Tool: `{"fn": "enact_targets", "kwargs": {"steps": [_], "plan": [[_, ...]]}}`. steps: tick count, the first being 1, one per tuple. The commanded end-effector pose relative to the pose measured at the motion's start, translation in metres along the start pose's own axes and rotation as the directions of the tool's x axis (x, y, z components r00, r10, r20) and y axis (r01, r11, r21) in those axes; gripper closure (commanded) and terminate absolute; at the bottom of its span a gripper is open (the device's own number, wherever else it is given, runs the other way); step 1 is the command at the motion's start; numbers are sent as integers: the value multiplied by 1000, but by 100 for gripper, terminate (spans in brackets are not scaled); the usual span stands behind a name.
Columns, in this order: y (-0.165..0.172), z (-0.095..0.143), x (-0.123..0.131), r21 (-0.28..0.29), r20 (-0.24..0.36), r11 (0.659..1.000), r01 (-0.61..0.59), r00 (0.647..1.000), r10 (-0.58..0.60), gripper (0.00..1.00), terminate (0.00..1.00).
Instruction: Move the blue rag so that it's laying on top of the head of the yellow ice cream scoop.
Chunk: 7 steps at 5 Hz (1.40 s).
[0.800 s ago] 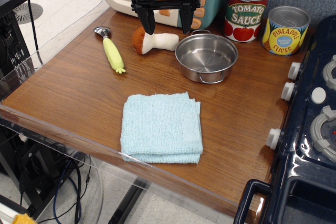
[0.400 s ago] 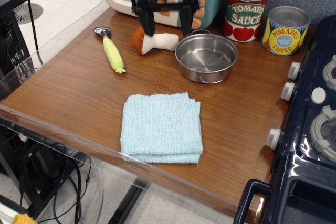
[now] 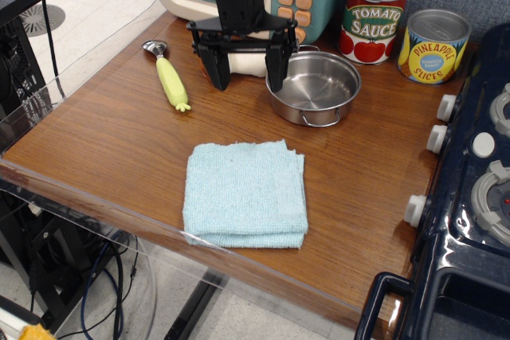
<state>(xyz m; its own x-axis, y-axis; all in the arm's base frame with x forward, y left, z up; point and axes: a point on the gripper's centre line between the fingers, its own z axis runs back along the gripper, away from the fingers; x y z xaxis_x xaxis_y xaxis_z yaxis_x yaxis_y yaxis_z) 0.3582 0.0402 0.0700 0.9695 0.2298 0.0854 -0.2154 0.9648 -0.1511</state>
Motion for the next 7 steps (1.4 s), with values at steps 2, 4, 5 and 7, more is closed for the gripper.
{"fn": "enact_targets", "kwargs": {"steps": [2, 4, 5, 7], "plan": [[-6, -2, -64, 43, -3, 981, 190, 982, -190, 0, 0], [-3, -29, -101, 107, -19, 953, 282, 959, -282, 0, 0], [-4, -43, -102, 112, 17, 951, 289, 956, -292, 0, 0], [9, -54, -89, 148, 25, 960, 237, 970, -243, 0, 0]]}}
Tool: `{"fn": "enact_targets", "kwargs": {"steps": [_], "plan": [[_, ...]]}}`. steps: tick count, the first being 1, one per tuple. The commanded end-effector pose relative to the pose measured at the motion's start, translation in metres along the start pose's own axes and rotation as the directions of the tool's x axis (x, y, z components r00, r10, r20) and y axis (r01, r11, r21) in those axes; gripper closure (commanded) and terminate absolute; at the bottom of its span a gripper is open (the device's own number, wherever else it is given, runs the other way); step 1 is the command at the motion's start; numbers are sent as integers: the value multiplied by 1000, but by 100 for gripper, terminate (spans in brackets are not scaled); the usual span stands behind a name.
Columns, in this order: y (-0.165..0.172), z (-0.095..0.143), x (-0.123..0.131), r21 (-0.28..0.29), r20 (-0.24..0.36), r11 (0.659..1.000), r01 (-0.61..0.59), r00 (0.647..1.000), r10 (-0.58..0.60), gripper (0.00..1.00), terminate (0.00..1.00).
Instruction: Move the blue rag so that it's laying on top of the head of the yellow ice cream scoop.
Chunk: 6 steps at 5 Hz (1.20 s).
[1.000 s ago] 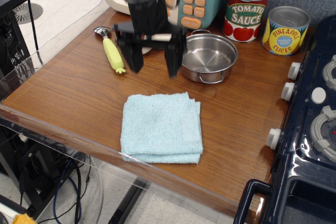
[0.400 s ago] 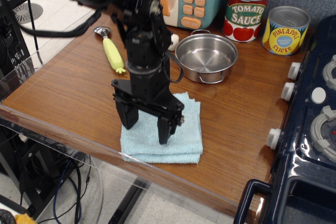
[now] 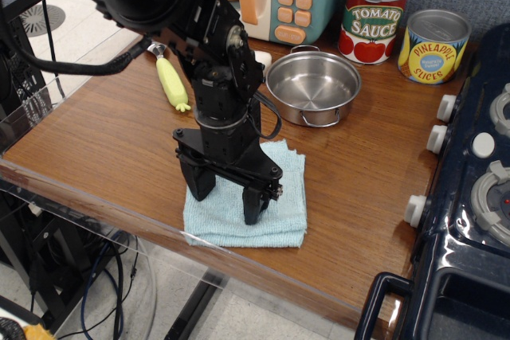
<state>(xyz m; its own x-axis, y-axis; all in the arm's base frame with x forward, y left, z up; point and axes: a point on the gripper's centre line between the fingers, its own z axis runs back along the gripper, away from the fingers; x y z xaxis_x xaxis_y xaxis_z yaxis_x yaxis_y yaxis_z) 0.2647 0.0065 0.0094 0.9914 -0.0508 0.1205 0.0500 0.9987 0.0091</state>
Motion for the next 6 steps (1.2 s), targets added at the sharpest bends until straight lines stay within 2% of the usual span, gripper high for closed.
{"fn": "enact_targets", "kwargs": {"steps": [1, 3, 4, 5, 6], "plan": [[40, -11, 21, 53, 18, 991, -125, 992, 124, 0, 0], [95, -16, 32, 99, 7, 954, -284, 958, 285, 0, 0], [113, -20, 25, 100, 3, 934, -342, 939, 344, 0, 0], [126, -8, 18, 116, -8, 920, -375, 925, 379, 0, 0], [142, -10, 9, 102, -25, 903, -417, 906, 422, 0, 0]]}}
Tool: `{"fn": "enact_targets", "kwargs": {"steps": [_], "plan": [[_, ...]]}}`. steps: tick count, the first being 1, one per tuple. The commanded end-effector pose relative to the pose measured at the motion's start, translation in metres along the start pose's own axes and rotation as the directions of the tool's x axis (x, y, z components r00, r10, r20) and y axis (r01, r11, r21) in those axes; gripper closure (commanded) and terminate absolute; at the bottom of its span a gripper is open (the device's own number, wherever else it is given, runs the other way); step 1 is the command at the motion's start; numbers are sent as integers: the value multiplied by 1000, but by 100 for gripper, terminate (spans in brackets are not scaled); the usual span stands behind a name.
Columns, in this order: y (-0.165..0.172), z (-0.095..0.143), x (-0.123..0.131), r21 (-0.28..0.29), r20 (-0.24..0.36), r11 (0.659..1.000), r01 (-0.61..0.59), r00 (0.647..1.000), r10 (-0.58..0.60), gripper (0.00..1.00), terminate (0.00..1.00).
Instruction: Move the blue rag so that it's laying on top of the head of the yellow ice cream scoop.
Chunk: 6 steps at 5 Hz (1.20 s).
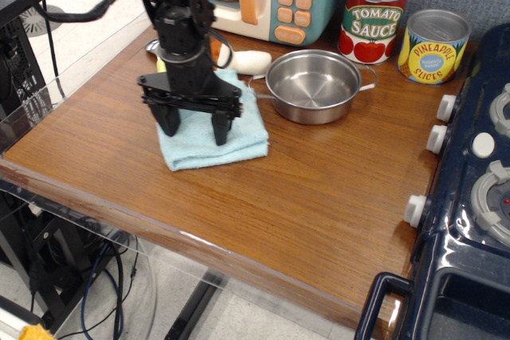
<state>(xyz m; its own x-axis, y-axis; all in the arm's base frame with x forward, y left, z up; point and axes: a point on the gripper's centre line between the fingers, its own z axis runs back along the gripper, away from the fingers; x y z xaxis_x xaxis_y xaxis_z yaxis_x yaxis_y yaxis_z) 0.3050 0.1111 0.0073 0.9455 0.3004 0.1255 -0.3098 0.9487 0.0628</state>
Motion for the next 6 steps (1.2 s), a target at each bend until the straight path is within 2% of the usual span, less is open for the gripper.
{"fn": "enact_targets", "kwargs": {"steps": [1, 2, 3, 4, 5, 6], "plan": [[53, 2, -18, 18, -54, 995, -99, 994, 100, 0, 0], [60, 5, -26, 18, -54, 996, -92, 994, 93, 0, 0], [71, 15, -29, 8, -43, 992, -126, 991, 126, 0, 0], [81, 13, -29, 7, -57, 980, -198, 979, 198, 0, 0], [83, 15, -28, 0, -62, 975, -221, 973, 220, 0, 0], [79, 19, -25, -24, -37, 982, -190, 981, 189, 0, 0]]}}
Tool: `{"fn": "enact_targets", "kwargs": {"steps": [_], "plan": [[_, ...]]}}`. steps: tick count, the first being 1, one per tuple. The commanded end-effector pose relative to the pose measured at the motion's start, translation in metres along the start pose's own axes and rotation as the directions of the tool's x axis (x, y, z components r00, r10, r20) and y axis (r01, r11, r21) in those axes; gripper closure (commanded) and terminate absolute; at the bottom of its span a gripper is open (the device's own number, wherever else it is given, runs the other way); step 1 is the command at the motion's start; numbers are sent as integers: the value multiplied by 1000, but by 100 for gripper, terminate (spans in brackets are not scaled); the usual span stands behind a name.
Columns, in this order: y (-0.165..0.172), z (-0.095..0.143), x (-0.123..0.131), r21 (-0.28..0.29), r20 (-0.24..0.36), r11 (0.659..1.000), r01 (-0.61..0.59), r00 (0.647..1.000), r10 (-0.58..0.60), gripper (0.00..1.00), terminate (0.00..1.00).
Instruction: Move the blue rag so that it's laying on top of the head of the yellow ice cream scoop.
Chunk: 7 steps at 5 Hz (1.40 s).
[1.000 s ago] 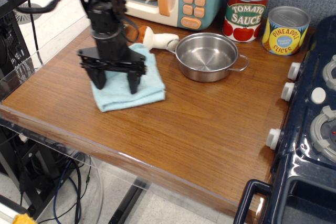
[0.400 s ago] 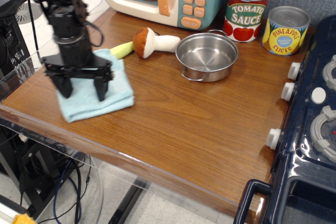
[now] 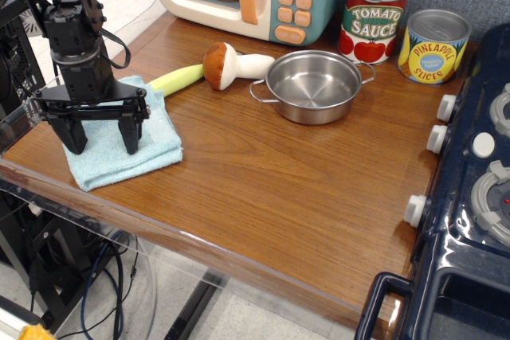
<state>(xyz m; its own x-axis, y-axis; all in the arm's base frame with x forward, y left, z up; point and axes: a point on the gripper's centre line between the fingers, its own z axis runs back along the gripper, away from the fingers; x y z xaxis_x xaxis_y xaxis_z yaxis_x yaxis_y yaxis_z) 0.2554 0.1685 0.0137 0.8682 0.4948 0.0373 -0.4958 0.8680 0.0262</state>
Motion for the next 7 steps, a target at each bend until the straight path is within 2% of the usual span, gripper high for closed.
{"fn": "enact_targets", "kwargs": {"steps": [1, 2, 3, 4, 6, 7], "plan": [[3, 30, 6, -85, 96, 995, 43, 995, -35, 0, 0], [-3, 53, 5, -159, 132, 985, 74, 990, -53, 0, 0], [-6, 69, 7, -202, 155, 973, 111, 985, -80, 0, 0], [-6, 79, 8, -208, 178, 969, 134, 979, -97, 0, 0], [-6, 79, 8, -208, 178, 969, 134, 979, -97, 0, 0], [-6, 79, 8, -208, 178, 969, 134, 979, -97, 0, 100]]}}
